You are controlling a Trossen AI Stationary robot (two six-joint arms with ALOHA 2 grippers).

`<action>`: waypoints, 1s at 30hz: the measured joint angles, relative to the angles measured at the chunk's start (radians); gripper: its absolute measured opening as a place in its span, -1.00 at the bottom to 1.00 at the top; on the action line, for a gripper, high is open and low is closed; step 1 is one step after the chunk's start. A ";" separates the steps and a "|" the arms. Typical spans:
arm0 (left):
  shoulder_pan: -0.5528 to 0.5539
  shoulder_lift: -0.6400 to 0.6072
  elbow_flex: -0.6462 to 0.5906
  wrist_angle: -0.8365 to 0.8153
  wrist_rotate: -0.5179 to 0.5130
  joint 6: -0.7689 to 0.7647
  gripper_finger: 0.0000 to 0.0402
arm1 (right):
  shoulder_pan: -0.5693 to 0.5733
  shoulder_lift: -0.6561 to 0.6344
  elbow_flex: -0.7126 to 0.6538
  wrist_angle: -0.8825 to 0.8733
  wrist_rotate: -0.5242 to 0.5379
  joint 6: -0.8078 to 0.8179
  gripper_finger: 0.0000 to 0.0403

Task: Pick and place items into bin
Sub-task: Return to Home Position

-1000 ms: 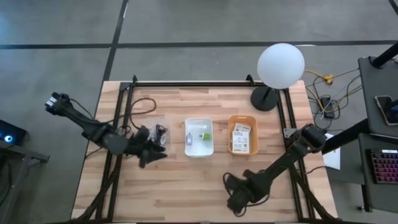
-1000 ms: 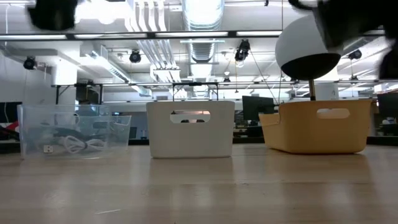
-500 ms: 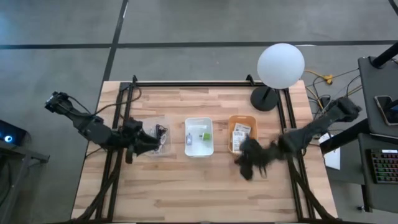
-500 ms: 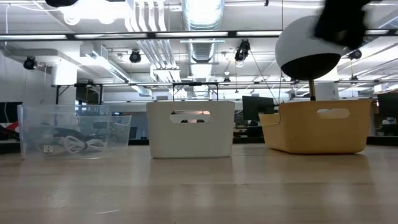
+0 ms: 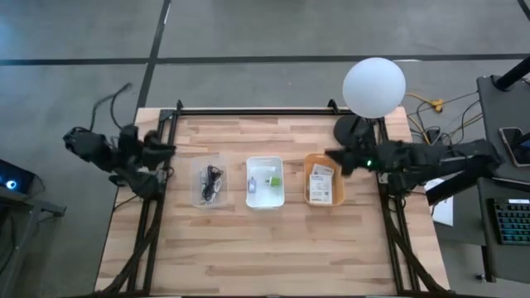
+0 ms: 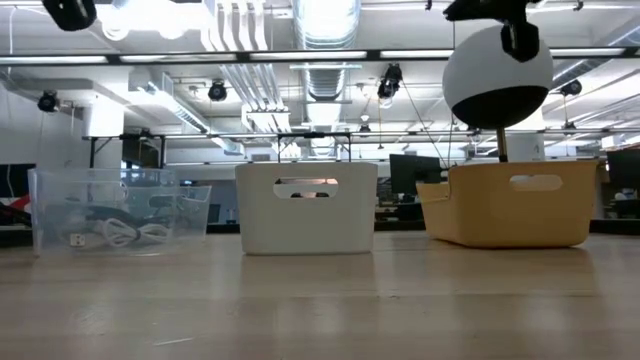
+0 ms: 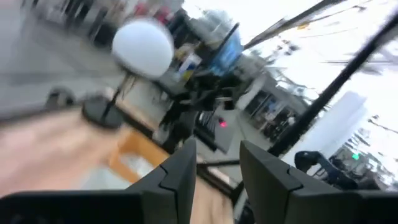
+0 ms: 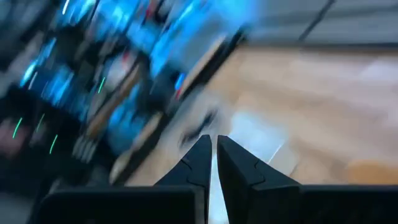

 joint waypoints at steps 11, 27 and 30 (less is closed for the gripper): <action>0.000 -0.289 -0.259 0.329 0.220 0.404 -0.47 | 0.012 -0.090 -0.052 0.248 -0.135 -0.340 -0.91; 0.045 0.031 -0.570 1.057 0.096 0.611 -0.47 | -0.562 0.019 -0.256 0.682 -1.024 -0.394 -0.91; 0.084 -0.034 -0.579 1.046 0.096 0.625 -0.47 | -0.616 -0.004 -0.269 0.599 -1.048 -0.413 -0.91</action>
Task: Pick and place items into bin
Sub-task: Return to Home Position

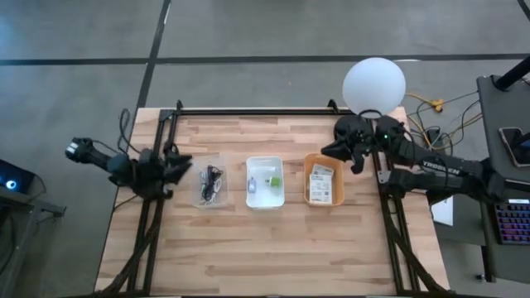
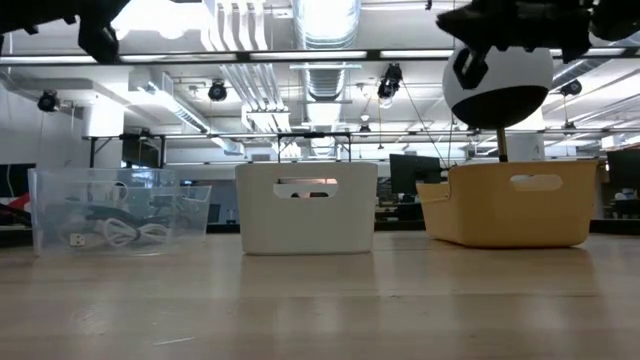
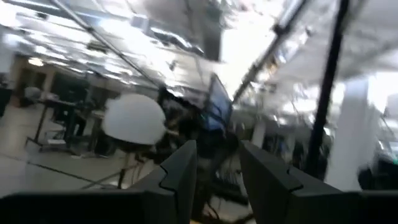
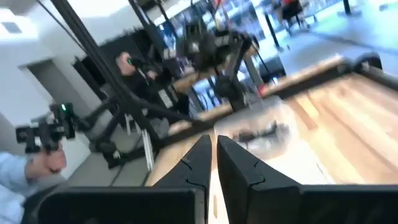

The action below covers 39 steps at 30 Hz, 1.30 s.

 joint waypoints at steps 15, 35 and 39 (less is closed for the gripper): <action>0.320 0.104 -0.092 0.045 0.181 -0.298 -0.47 | 0.035 -0.159 -0.108 -0.048 0.050 0.015 -0.91; 0.539 -0.286 0.019 -0.510 0.474 -0.355 -0.47 | 0.039 -0.280 -0.224 -0.040 0.078 0.051 -0.91; 0.538 -0.262 0.010 -0.555 0.447 -0.337 -0.47 | 0.040 -0.376 -0.260 -0.038 0.112 0.044 -0.91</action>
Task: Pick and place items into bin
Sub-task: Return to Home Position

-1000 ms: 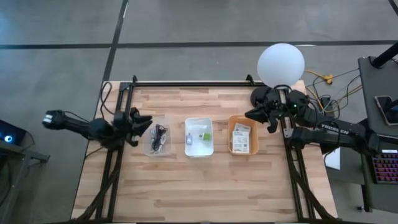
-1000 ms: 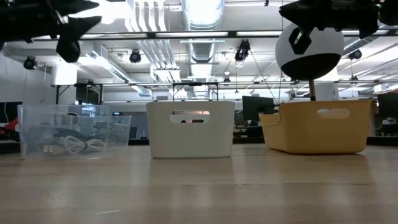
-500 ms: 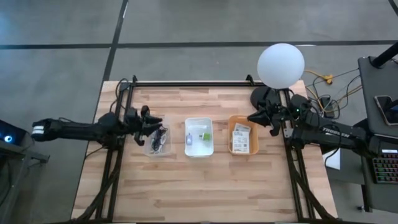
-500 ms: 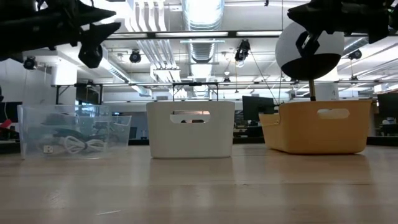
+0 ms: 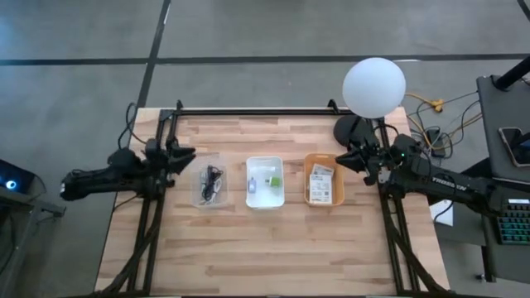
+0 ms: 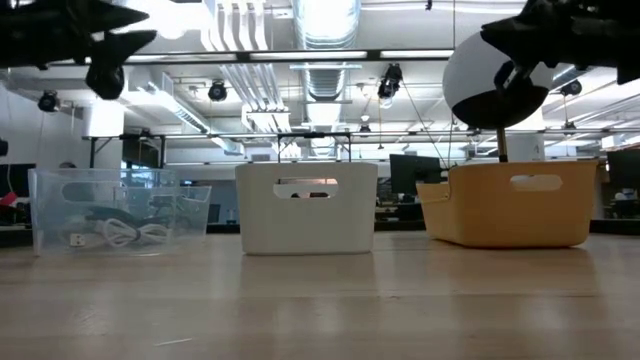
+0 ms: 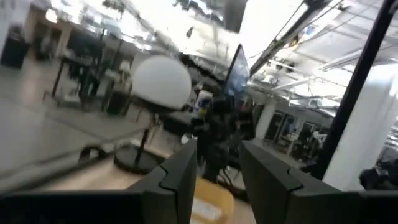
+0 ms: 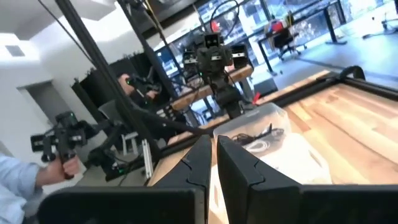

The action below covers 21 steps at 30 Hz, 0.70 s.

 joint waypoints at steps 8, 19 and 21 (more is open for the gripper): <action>0.001 0.095 -0.023 0.030 -0.097 0.017 -0.47 | 0.001 -0.144 -0.125 0.001 0.065 -0.010 -0.91; -0.001 0.039 -0.159 -0.025 -0.062 -0.330 -0.47 | 0.001 -0.215 -0.226 -0.093 0.103 0.187 -0.91; -0.001 0.050 -0.177 -0.030 -0.061 -0.334 -0.47 | 0.001 -0.207 -0.226 -0.104 0.101 0.204 -0.91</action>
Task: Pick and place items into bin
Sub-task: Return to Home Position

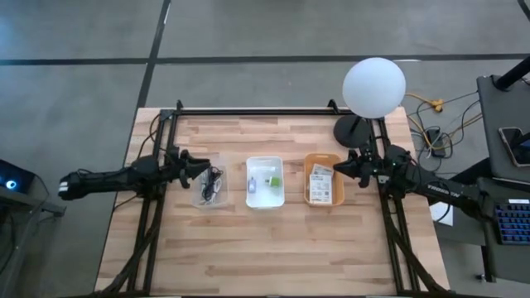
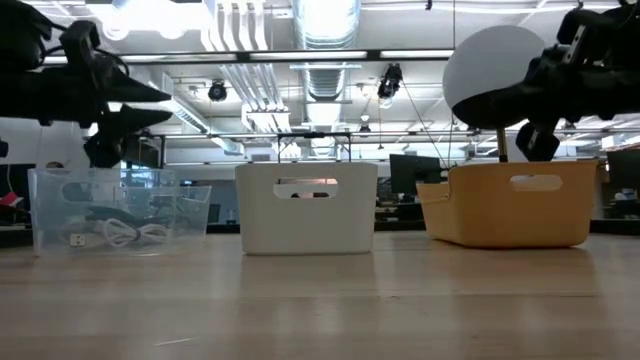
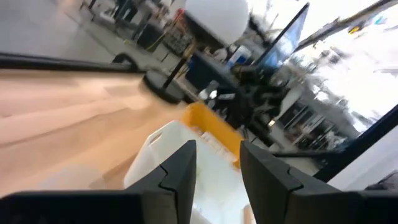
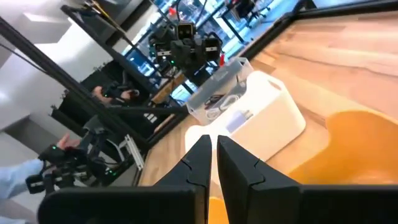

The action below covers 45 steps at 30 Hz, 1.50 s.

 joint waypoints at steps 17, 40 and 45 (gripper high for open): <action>-0.084 -0.071 -0.003 0.119 0.000 0.003 -0.47 | 0.342 -0.203 0.000 0.010 0.018 -0.008 -0.91; -0.117 -0.072 -0.005 0.141 -0.002 0.003 -0.47 | 0.450 -0.204 0.000 0.013 0.023 -0.005 -0.91; -0.117 -0.049 -0.005 0.142 -0.002 0.003 -0.47 | 0.450 -0.204 0.000 0.013 0.023 -0.005 -0.91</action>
